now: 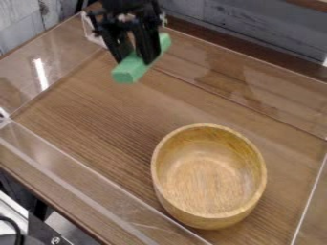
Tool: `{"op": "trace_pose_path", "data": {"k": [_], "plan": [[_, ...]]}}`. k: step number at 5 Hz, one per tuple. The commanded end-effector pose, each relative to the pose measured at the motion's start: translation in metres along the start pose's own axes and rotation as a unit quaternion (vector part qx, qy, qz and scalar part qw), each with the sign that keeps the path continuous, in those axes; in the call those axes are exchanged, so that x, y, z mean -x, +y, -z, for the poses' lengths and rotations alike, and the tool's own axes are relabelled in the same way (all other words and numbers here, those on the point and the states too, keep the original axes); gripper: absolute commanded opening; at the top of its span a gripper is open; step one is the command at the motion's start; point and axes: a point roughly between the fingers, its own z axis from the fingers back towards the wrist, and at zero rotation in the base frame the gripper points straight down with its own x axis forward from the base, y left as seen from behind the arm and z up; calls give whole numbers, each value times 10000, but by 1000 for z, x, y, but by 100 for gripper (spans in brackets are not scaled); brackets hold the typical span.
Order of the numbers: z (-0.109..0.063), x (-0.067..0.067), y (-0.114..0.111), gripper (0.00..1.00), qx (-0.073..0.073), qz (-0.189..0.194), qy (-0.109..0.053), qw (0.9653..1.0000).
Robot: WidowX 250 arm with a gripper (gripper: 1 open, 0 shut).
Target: Remove the green block from inside the brown bowl and put it on the table
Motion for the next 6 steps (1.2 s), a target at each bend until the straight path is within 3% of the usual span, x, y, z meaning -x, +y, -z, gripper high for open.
{"op": "trace_pose_path", "data": {"k": [1, 4, 6], "plan": [[6, -9, -9, 0, -31, 371, -184, 9991], [52, -23, -33, 0, -85, 1017, -143, 9947], [64, -20, -46, 0, -101, 1256, -98, 9920]]}}
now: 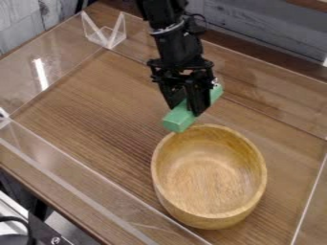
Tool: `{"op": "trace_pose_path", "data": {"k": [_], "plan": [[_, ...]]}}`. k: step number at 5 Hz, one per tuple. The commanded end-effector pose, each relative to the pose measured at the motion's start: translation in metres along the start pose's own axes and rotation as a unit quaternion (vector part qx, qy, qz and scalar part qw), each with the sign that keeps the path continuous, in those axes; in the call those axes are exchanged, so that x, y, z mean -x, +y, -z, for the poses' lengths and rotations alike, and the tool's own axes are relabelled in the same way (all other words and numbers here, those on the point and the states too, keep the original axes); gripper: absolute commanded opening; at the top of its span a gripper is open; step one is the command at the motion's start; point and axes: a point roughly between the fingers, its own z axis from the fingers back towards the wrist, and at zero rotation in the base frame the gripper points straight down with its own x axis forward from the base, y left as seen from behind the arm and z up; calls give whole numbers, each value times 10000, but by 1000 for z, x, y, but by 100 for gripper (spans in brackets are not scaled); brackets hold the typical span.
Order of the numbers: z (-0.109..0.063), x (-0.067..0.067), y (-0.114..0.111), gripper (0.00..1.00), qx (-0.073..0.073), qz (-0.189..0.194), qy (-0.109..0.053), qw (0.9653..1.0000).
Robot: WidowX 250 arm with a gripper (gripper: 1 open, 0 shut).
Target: Remove the green block from inside the brown bowl and put it on the table
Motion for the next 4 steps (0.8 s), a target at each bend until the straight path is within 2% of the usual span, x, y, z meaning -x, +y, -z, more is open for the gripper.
{"op": "trace_pose_path", "data": {"k": [1, 4], "plan": [[-10, -3, -3, 0, -30, 87, -187, 9998], [-8, 0, 3, 0, 37, 15, -175, 9998]]}}
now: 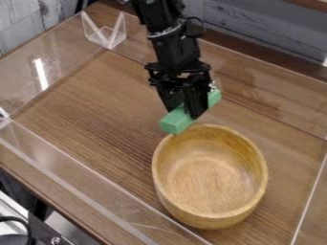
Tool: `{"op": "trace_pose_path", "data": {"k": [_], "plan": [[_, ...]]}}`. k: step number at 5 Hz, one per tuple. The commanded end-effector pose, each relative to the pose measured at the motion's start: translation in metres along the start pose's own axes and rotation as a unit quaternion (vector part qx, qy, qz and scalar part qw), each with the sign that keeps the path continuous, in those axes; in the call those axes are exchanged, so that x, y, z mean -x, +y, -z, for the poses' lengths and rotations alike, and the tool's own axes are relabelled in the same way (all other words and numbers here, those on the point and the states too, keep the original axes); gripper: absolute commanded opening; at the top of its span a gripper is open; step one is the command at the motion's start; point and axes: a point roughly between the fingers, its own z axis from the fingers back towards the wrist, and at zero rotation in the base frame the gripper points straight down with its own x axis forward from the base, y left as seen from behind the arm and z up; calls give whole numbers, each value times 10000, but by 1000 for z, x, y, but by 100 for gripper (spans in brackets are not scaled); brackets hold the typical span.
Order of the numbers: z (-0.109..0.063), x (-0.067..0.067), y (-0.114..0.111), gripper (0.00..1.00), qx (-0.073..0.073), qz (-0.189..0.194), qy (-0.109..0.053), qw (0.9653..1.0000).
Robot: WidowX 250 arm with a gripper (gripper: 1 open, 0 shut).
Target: Remove the green block from inside the brown bowl and put it on the table
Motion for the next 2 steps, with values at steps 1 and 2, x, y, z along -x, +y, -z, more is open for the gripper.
{"op": "trace_pose_path", "data": {"k": [1, 2], "plan": [[-10, -4, 1, 0, -9, 64, -179, 9998], [-9, -3, 2, 0, 14, 48, -181, 9998]]}}
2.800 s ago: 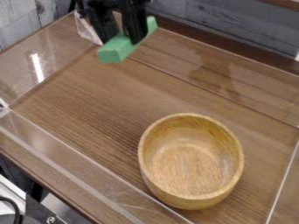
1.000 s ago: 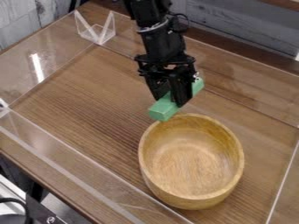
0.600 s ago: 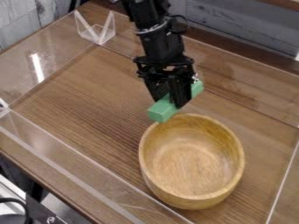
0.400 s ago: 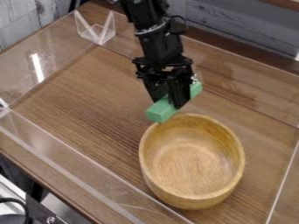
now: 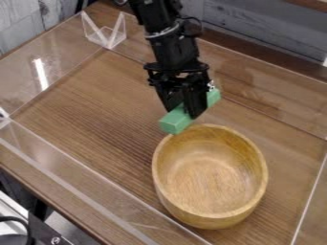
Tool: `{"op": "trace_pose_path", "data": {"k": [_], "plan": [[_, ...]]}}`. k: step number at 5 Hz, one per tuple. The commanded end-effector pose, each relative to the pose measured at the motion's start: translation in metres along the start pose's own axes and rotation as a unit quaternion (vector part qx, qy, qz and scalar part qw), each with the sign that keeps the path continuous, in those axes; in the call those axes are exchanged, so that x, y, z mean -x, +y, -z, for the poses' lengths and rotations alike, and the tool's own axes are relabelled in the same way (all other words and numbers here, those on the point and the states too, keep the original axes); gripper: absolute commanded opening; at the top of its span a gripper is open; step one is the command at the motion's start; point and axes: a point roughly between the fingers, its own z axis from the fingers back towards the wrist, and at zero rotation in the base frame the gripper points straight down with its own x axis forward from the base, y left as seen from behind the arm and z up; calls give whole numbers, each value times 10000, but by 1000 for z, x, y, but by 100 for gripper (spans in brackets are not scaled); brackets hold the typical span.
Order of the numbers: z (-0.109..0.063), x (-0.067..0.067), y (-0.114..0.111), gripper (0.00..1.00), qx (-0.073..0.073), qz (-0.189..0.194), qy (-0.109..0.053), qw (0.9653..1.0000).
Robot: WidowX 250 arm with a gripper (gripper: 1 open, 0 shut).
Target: Remove the green block from inside the brown bowl and put it on the table
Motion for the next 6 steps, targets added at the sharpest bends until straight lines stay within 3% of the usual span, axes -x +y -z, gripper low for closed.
{"op": "trace_pose_path", "data": {"k": [1, 6], "plan": [[-8, -2, 1, 0, 3, 47, -138, 9999], [-15, 12, 20, 0, 37, 91, -8, 10000]]}}
